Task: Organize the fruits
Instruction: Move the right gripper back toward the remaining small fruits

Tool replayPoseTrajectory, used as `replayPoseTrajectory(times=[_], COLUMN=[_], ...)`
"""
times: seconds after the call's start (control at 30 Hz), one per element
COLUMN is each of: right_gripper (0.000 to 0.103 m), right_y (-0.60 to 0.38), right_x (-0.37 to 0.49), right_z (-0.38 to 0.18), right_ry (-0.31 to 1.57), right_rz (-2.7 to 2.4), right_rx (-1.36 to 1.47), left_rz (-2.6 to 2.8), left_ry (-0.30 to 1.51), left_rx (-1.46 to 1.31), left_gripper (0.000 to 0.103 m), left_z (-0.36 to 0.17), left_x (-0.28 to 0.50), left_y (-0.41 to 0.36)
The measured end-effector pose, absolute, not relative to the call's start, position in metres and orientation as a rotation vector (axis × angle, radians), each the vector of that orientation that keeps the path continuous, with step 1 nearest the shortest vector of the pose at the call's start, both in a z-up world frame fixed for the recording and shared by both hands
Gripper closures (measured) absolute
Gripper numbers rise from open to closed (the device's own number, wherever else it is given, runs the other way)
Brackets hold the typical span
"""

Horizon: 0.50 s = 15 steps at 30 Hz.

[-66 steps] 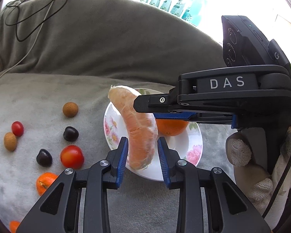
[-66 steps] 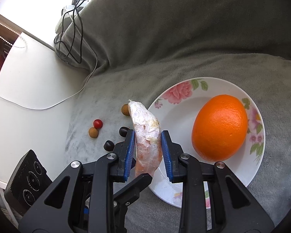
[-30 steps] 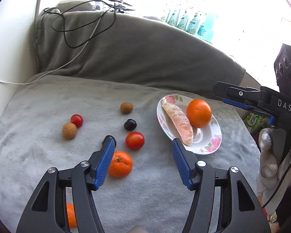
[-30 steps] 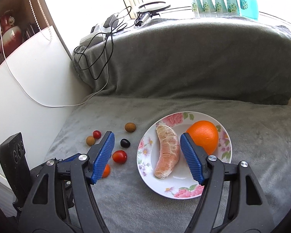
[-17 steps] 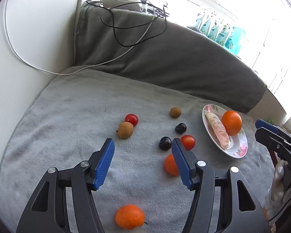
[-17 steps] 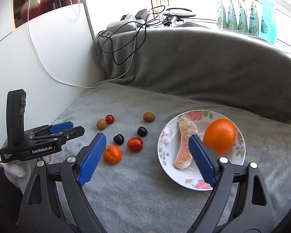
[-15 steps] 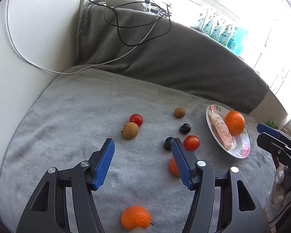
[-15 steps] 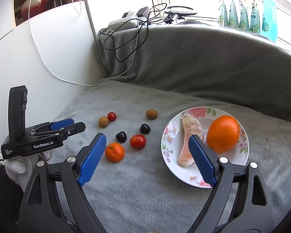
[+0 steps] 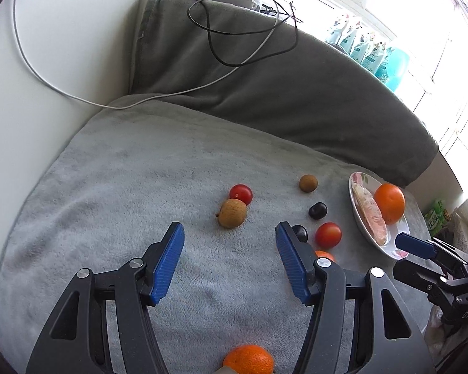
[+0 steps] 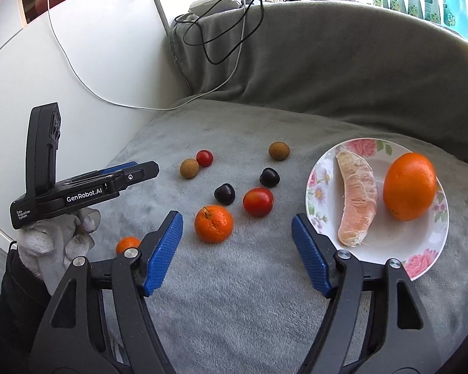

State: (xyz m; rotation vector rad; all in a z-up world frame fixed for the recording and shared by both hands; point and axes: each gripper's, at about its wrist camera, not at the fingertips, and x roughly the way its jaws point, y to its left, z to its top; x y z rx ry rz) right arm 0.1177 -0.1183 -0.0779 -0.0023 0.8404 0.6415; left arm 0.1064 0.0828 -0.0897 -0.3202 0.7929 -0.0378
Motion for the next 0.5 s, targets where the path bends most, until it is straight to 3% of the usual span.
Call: replayPoseTrajectory(times=[0.2,0.5], right_gripper=[0.042,0.043], right_y=[-0.098,-0.078], right_x=[0.117,0.122], right_z=[-0.089,-0.102], right_ry=[0.879,0.916], right_rz=[0.681,0.688], right_rx=[-0.027,-0.061], left_rz=[-0.060,-0.082], left_ry=[0.811,0.854], left_rx=[-0.329,-0.310], left_gripper=[0.048,0.056], left_z=[-0.096,-0.105], left_x=[0.114,0.136], left_y=[0.086,0.083])
